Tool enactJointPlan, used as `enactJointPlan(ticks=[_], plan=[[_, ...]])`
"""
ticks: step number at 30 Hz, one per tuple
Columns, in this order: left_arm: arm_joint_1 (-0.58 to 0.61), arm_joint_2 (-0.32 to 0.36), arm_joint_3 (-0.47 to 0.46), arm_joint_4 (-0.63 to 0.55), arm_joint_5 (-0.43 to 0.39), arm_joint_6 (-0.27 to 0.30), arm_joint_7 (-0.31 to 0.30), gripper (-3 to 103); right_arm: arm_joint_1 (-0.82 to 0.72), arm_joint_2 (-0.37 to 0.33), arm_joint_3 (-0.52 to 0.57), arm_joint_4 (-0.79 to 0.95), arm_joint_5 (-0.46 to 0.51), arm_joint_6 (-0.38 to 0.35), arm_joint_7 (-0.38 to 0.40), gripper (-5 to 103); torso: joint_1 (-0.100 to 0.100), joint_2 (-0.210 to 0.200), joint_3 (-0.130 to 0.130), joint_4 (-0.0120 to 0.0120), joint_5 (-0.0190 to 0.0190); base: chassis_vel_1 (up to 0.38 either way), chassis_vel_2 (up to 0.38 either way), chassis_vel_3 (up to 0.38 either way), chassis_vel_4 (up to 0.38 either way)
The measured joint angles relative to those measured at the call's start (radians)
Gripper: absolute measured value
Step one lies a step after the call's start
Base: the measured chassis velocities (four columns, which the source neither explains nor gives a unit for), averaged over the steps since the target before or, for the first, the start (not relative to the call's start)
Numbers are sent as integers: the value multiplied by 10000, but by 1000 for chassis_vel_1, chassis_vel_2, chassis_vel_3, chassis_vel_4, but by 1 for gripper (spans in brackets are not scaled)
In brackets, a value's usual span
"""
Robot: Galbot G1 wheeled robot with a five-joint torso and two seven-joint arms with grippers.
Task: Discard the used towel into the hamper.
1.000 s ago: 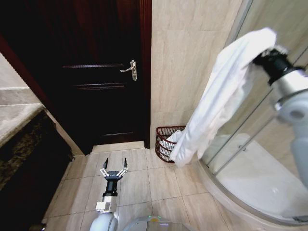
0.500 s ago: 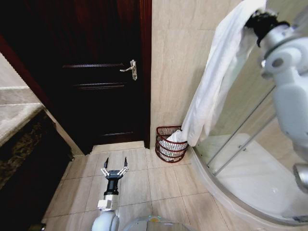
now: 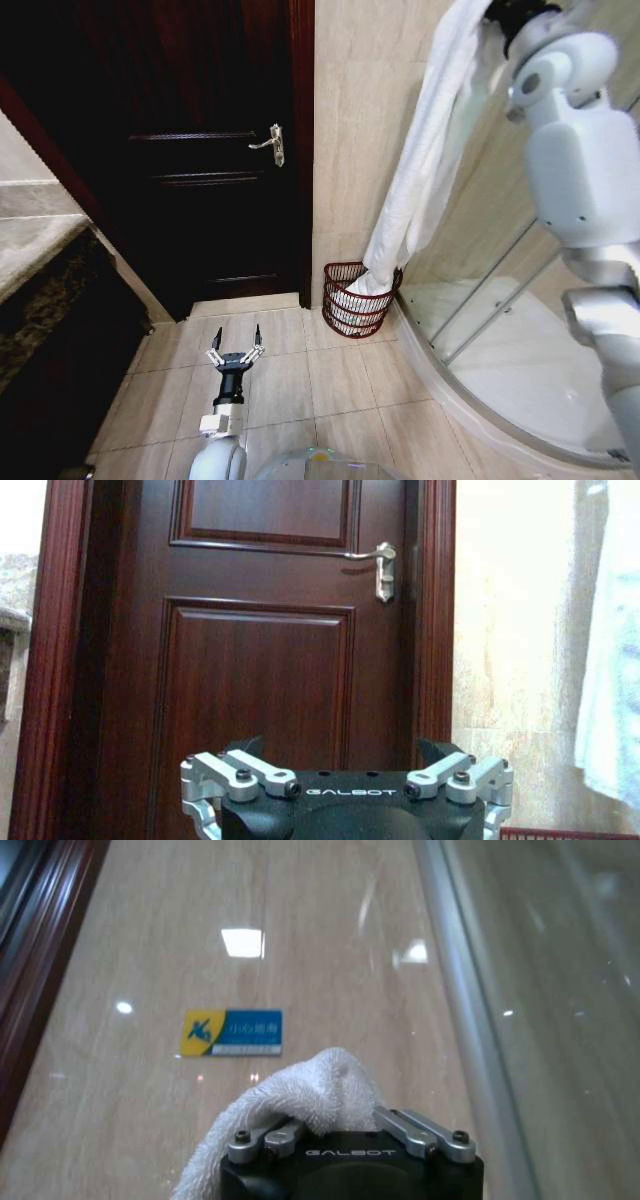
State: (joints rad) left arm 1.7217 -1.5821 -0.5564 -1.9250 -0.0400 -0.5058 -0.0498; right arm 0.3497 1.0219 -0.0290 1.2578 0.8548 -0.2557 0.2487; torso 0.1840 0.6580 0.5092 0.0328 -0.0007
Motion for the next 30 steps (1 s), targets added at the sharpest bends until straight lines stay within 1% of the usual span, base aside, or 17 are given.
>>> enactJointPlan(ticks=[1,3,5,7,8,9,11,15,20,24,29,30], plan=[[0,-22,1,0,14,-6,-1,100,-166,110,8,-101,-169,139,-58,8,0,-1,0,1,3,0,0,0,0],[17,-69,12,-3,64,-24,-4,100,-679,193,209,-42,-345,199,-124,8,0,-3,0,1,5,0,0,0,0],[22,-76,18,-4,85,-28,-5,100,-822,204,268,-1,-369,203,-125,8,0,-5,1,0,11,0,0,0,0],[27,-97,41,24,173,-82,-6,100,-1506,230,528,225,-465,219,-127,8,0,-7,-1,-2,12,0,0,0,0],[31,-113,64,77,207,-137,-7,100,-2082,246,732,428,-581,233,-175,8,-2,-9,-2,-3,10,0,0,0,0],[31,-113,64,77,207,-137,-7,100,-2082,246,732,428,-581,233,-175,8,-2,-9,-2,-3,10,0,0,0,0],[82,-128,78,85,244,-160,-6,100,-2916,295,989,626,-923,295,-592,8,-3,-10,-4,-4,9,0,0,0,0],[197,-125,104,58,296,-190,-4,100,-3437,526,1105,565,-1230,482,-900,8,-42,-99,-49,-4,7,0,0,0,0],[285,-122,76,7,339,-242,-3,100,-3503,857,1106,360,-1285,593,-912,8,-113,-250,-132,-3,1,0,0,0,0],[391,-99,13,-73,333,-283,-4,100,-3636,1254,1127,72,-1408,781,-891,8,-210,-483,-267,-1,2,0,0,0,0],[439,-95,0,-62,324,-366,-6,100,-4072,1399,1263,-55,-1692,941,-992,8,-283,-673,-377,-2,10,0,0,0,0],[460,-98,0,-40,326,-397,-6,100,-4180,1436,1355,-153,-1797,1057,-1107,8,-311,-733,-409,-3,10,0,0,0,0]])
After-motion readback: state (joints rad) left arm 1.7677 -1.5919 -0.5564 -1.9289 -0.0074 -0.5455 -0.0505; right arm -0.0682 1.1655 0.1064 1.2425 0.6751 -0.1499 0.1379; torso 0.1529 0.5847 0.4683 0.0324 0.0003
